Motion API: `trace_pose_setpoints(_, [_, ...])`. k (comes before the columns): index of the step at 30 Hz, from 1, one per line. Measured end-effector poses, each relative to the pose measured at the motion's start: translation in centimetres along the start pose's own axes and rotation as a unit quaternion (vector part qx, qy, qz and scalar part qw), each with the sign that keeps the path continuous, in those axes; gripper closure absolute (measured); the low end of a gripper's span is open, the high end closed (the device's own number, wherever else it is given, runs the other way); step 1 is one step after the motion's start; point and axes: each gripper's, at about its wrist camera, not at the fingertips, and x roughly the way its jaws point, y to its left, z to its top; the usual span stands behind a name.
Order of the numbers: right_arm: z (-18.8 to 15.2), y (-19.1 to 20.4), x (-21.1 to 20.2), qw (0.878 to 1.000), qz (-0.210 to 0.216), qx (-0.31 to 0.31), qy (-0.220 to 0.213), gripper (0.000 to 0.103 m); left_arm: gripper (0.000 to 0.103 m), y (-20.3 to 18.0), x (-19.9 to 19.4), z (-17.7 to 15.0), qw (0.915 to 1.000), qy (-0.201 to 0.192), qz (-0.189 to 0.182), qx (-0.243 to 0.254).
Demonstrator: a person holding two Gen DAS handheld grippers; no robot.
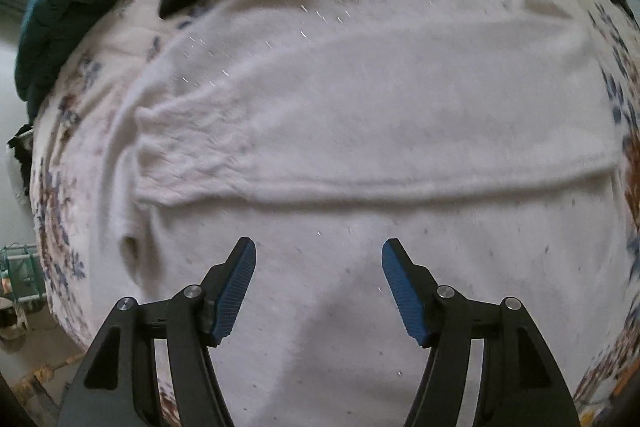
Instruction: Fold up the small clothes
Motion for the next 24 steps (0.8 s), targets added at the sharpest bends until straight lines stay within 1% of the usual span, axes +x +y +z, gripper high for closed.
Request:
trace_pose_setpoints(1, [-0.1,0.1,0.2,1.0,-0.001,0.001,0.003,0.035,0.003,0.8,1.2,-0.2,0.9996,0.021,-0.004,-0.02])
trace_pose_setpoints(2, [-0.4,0.1,0.4,1.0,-0.004,0.0,0.007,0.035,0.003,1.8,2.8,-0.5,0.997,0.047,-0.032,-0.052])
trace_pose_setpoints(3, [-0.6,0.2,0.6,1.0,-0.001,0.001,0.011,0.035,0.008,2.2,3.9,-0.6,0.9944,0.062,-0.05,-0.07])
trace_pose_setpoints(4, [-0.8,0.5,0.7,1.0,0.0,-0.003,0.015,0.035,0.011,2.5,4.9,-0.8,0.9918,0.077,-0.057,-0.084])
trace_pose_setpoints(5, [-1.0,0.9,0.8,1.0,-0.001,-0.007,0.016,0.035,0.019,2.5,6.0,-0.8,0.9876,0.09,-0.082,-0.099])
trace_pose_setpoints(6, [-1.1,1.3,0.9,1.0,-0.003,-0.014,0.017,0.035,0.046,2.4,6.5,-0.8,0.9864,0.092,-0.089,-0.103])
trace_pose_setpoints(7, [-1.2,1.7,1.0,1.0,-0.003,-0.018,0.018,0.035,0.06,2.1,6.6,-0.7,0.9867,0.09,-0.088,-0.103])
trace_pose_setpoints(8, [-1.1,2.2,0.9,0.999,-0.002,-0.025,0.02,0.035,0.085,1.7,6.1,-0.5,0.9881,0.077,-0.092,-0.095])
trace_pose_setpoints(9, [-1.1,2.6,0.9,0.999,-0.002,-0.03,0.02,0.035,0.095,1.2,5.3,-0.2,0.9898,0.062,-0.098,-0.083])
trace_pose_setpoints(10, [-1.1,3.0,0.9,0.999,-0.001,-0.036,0.02,0.035,0.095,0.9,4.4,0.1,0.9916,0.044,-0.099,-0.07])
trace_pose_setpoints(11, [-1.2,3.3,0.8,0.999,-0.003,-0.042,0.019,0.035,0.095,0.8,2.9,0.8,0.9928,0.017,-0.103,-0.058])
trace_pose_setpoints(13, [-1.2,4.1,0.6,0.998,-0.003,-0.054,0.018,0.036,0.095,1.1,1.1,1.9,0.9917,-0.015,-0.115,-0.054])
trace_pose_setpoints(14, [-1.2,4.4,0.5,0.998,-0.003,-0.058,0.018,0.035,0.095,1.3,0.0,3.1,0.9899,-0.036,-0.125,-0.057])
trace_pose_setpoints(15, [-1.2,4.7,0.5,0.998,-0.001,-0.063,0.019,0.035,0.094,1.6,-0.4,3.9,0.9887,-0.048,-0.129,-0.059])
trace_pose_setpoints(16, [-1.3,4.9,0.4,0.998,0.0,-0.066,0.019,0.035,0.093,2.0,-0.6,4.5,0.988,-0.058,-0.13,-0.061])
trace_pose_setpoints(17, [-1.3,5.0,0.4,0.997,0.002,-0.068,0.019,0.035,0.09,2.5,-0.4,5.4,0.9865,-0.06,-0.136,-0.068])
trace_pose_setpoints(19, [-1.4,5.1,0.5,0.997,0.002,-0.068,0.021,0.035,0.087,3.6,0.4,6.6,0.9828,-0.049,-0.154,-0.09])
trace_pose_setpoints(22, [-1.5,5.1,0.6,0.998,0.005,-0.062,0.025,0.035,0.066,5.0,1.1,5.8,0.9751,-0.033,-0.178,-0.128])
trace_pose_setpoints(23, [-1.5,5.0,0.6,0.998,0.006,-0.062,0.026,0.035,0.051,5.5,1.6,4.8,0.9703,-0.023,-0.193,-0.144])
trace_pose_setpoints(24, [-1.6,5.1,0.7,0.998,0.006,-0.063,0.027,0.035,0.045,5.5,2.1,4.0,0.9659,-0.016,-0.206,-0.156])
